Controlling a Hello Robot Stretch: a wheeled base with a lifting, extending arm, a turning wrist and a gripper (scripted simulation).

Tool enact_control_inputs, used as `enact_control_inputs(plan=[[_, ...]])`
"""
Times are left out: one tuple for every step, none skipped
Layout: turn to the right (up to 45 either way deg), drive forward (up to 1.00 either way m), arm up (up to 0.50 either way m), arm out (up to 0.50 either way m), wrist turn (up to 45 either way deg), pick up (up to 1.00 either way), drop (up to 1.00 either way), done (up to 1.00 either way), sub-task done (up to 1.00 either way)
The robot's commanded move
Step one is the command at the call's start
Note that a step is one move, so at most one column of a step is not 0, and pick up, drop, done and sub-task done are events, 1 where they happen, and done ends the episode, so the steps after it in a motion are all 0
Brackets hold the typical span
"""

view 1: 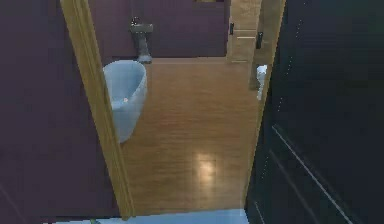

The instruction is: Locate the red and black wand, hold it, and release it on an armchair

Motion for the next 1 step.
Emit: enact_control_inputs(plan=[[0.0, 1.0, 0.0, 0.0, 0.0, 0.0, 0.0, 0.0, 0.0]])
